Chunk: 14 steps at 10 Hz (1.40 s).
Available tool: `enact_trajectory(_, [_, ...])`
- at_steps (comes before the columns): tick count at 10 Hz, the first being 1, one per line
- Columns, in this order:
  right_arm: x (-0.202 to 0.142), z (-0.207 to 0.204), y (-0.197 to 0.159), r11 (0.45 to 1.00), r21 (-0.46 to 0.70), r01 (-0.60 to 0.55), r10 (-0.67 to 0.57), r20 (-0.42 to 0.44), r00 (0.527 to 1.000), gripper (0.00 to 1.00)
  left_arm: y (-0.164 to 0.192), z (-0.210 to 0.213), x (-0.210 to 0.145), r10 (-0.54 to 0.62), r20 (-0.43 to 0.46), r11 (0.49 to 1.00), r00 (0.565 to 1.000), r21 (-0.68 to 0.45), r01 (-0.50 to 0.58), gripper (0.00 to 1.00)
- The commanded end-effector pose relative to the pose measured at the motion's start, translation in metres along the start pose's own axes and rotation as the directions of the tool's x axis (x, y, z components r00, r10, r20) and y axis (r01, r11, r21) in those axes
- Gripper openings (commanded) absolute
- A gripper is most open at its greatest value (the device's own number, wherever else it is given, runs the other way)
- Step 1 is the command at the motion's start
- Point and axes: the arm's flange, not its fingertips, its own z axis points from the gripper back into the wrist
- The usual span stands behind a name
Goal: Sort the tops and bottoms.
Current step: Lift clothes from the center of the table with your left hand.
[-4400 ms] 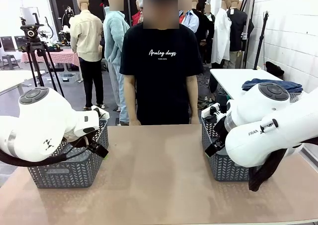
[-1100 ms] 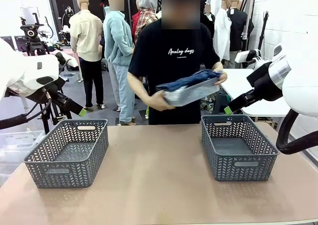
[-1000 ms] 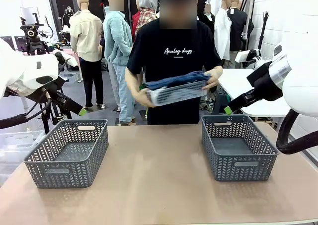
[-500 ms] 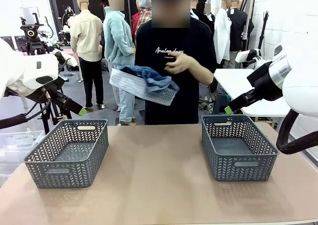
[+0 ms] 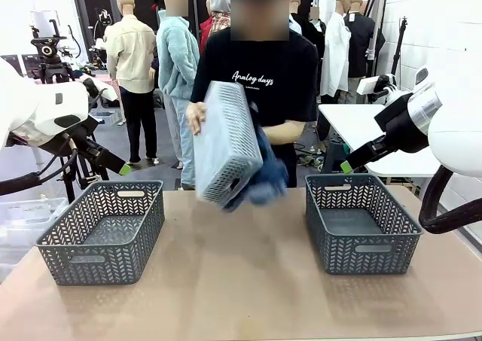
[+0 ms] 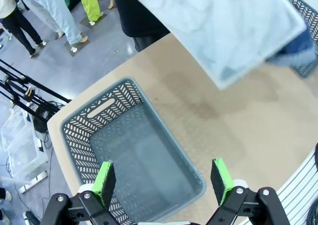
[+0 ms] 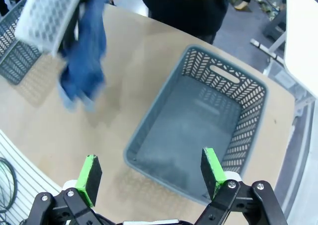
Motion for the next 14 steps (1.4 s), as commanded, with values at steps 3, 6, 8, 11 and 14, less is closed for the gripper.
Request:
enact_trajectory(3, [0.0007, -0.0008, 0.0007, 1.0, 0.015, 0.007, -0.007, 0.007, 1.0, 1.0, 0.001, 0.0008, -0.0001, 0.0, 0.001, 1.0, 1.0, 0.012, 0.0, 1.0])
enact_trajectory(6, [0.0007, -0.0008, 0.0007, 1.0, 0.015, 0.007, -0.007, 0.007, 1.0, 1.0, 0.001, 0.0008, -0.0001, 0.0, 0.001, 1.0, 1.0, 0.012, 0.0, 1.0])
enact_trajectory(8, [0.0007, -0.0008, 0.0007, 1.0, 0.015, 0.007, -0.007, 0.007, 1.0, 1.0, 0.001, 0.0008, -0.0001, 0.0, 0.001, 1.0, 1.0, 0.012, 0.0, 1.0])
enact_trajectory(11, [0.0007, -0.0008, 0.0007, 1.0, 0.015, 0.007, -0.007, 0.007, 1.0, 1.0, 0.001, 0.0008, -0.0001, 0.0, 0.001, 1.0, 1.0, 0.012, 0.0, 1.0])
enact_trajectory(14, [0.0007, -0.0008, 0.0007, 1.0, 0.015, 0.007, -0.007, 0.007, 1.0, 1.0, 0.001, 0.0008, -0.0001, 0.0, 0.001, 1.0, 1.0, 0.012, 0.0, 1.0])
